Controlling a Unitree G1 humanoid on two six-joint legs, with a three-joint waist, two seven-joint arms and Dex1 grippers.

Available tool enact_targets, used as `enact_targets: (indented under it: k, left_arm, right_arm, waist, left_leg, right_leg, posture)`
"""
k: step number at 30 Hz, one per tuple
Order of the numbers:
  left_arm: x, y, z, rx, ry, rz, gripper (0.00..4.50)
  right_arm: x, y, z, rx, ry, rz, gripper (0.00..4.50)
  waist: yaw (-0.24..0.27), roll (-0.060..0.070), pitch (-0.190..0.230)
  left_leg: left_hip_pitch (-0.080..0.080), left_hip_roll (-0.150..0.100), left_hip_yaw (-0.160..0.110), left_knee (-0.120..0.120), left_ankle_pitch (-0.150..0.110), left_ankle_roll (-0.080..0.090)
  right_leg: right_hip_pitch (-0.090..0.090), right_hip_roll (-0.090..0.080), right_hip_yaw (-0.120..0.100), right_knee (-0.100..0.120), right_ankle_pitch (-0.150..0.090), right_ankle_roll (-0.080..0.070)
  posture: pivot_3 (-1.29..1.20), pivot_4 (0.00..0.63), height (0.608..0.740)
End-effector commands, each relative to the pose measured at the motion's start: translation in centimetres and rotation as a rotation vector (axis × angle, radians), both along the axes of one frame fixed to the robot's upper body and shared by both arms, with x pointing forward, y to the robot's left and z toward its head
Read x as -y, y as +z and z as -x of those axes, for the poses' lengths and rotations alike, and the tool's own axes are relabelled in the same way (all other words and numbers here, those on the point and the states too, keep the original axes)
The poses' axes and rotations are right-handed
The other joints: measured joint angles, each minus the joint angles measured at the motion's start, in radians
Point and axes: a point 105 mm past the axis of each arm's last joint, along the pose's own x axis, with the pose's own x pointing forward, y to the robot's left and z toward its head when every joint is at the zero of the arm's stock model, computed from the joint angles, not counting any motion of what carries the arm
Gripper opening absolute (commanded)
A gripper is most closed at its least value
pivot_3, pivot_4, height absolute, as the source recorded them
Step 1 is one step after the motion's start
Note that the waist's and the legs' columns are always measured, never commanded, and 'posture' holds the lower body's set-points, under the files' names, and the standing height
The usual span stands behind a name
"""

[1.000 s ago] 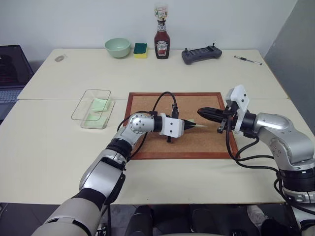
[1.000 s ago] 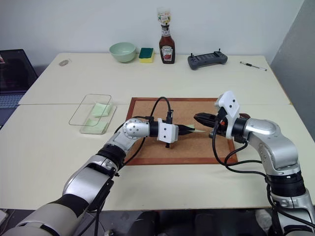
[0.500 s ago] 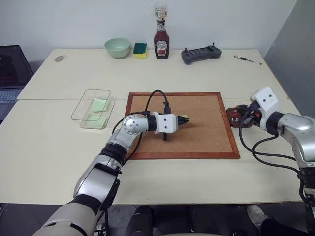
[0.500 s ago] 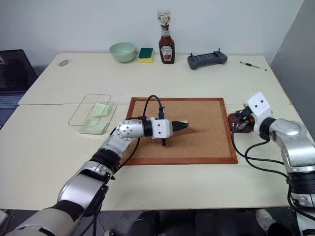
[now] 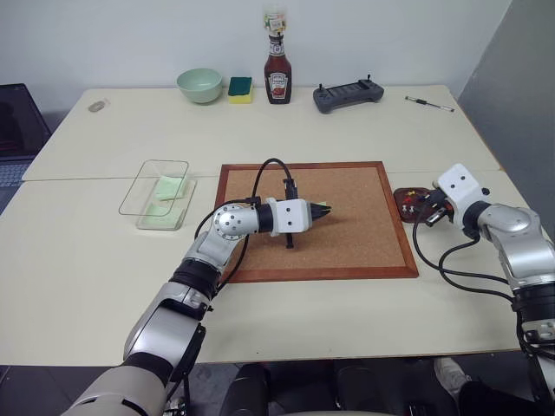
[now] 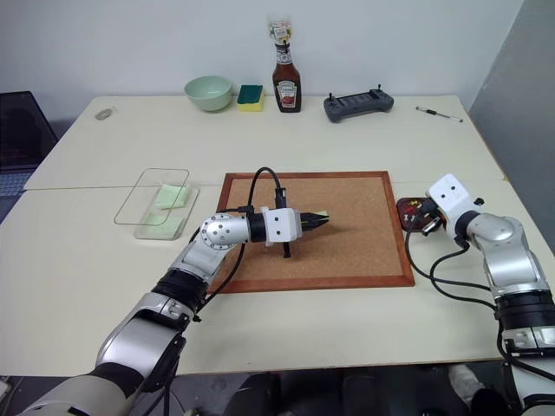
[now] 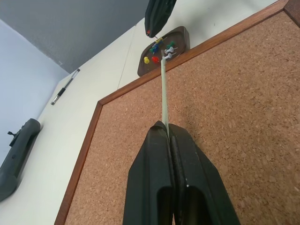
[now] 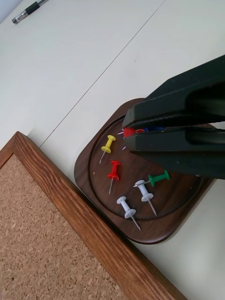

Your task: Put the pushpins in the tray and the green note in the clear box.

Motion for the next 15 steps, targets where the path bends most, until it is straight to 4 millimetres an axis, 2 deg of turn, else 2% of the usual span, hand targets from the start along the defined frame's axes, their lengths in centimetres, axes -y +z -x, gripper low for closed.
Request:
enact_targets:
  k: [1,3,15]
  left_arm:
    - [0.21,1.46,0.08,0.040,-0.003,0.046,0.00]
    - [0.18,1.43,0.06,0.038,-0.001,0.046,0.00]
    - [0.03,1.41,-0.17,0.034,0.005,0.043,0.00]
  right_arm:
    - [-0.17,1.16,-0.32,0.042,0.004,0.001,1.12]
    - [-0.23,1.26,-0.33,0.046,0.003,-0.001,1.38]
    - [-0.22,1.41,-0.04,0.024,-0.014,-0.069,3.98]
  waist:
    - [0.000,0.000,0.000]
    - [0.000,0.000,0.000]
    - [0.000,0.000,0.000]
  left_leg:
    - [0.000,0.000,0.000,0.000,0.000,0.000]
    - [0.000,0.000,0.000,0.000,0.000,0.000]
    - [0.000,0.000,0.000,0.000,0.000,0.000]
  right_leg:
    - [0.000,0.000,0.000,0.000,0.000,0.000]
    - [0.000,0.000,0.000,0.000,0.000,0.000]
    - [0.000,0.000,0.000,0.000,0.000,0.000]
  posture:
    - [0.00,0.150,0.740]
    - [0.00,0.150,0.740]
    - [0.00,0.150,0.740]
